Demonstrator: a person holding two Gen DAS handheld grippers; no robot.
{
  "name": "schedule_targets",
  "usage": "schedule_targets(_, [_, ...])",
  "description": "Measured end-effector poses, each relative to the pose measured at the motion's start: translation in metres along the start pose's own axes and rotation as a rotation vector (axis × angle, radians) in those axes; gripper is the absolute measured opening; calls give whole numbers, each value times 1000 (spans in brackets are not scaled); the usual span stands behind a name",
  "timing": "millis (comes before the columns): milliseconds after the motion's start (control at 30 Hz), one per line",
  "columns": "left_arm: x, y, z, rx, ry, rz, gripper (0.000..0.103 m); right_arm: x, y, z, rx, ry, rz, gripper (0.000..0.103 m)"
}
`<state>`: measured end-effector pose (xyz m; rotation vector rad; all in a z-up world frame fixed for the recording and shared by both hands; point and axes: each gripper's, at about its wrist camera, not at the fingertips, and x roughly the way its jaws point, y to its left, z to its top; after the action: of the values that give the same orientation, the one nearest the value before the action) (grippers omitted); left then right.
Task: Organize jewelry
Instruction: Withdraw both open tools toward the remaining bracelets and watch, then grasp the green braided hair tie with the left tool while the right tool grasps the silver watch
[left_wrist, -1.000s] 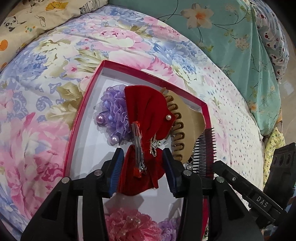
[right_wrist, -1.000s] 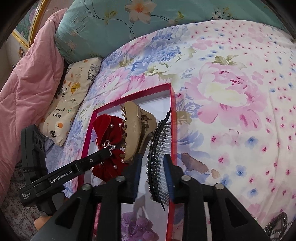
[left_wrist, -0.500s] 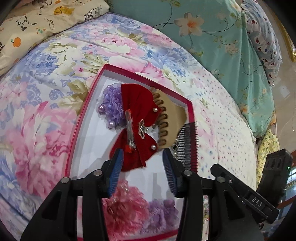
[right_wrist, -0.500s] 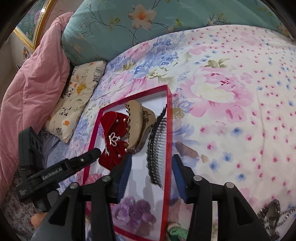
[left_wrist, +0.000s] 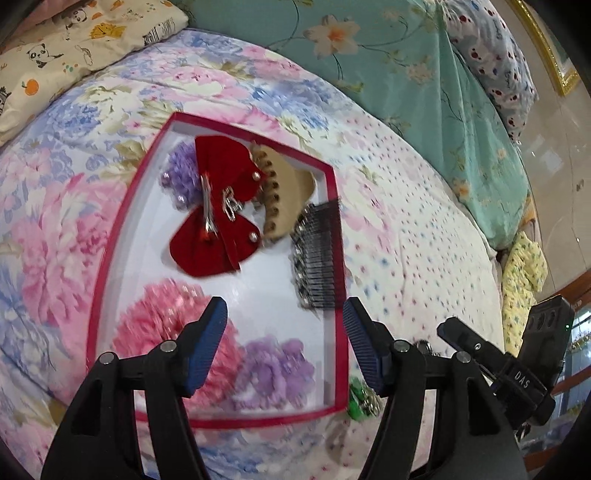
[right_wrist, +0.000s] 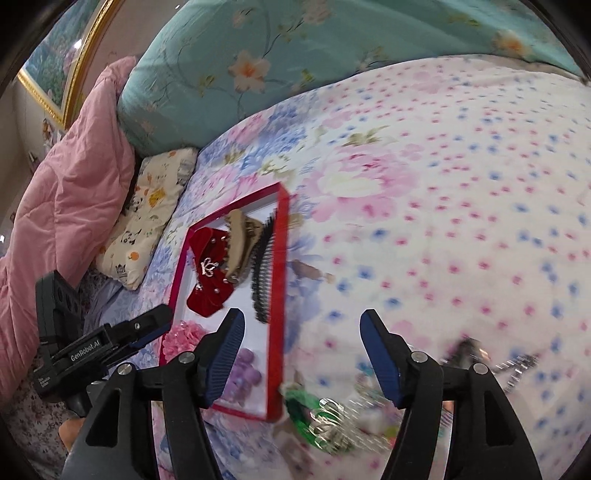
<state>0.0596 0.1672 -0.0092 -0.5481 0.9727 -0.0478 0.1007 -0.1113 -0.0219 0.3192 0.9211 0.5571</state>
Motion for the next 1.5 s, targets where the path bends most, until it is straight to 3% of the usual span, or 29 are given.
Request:
schedule_targets(300, [-7,-16,-22,24,25,-10,65,-40,-35,-18,56,-32,-32,73])
schedule_targets(767, [5,-62,-74,165,130,-39,65,-74,-77,-58,62,-62,-141,73])
schedule_targets(1167, [21,-78,-116,218,221,-34,65,-65,-76,-64,-23,-44,-183,72])
schedule_targets(1500, [35,-89,-124,231,250,-23,65,-47,-76,-58,-52,-6,-169,65])
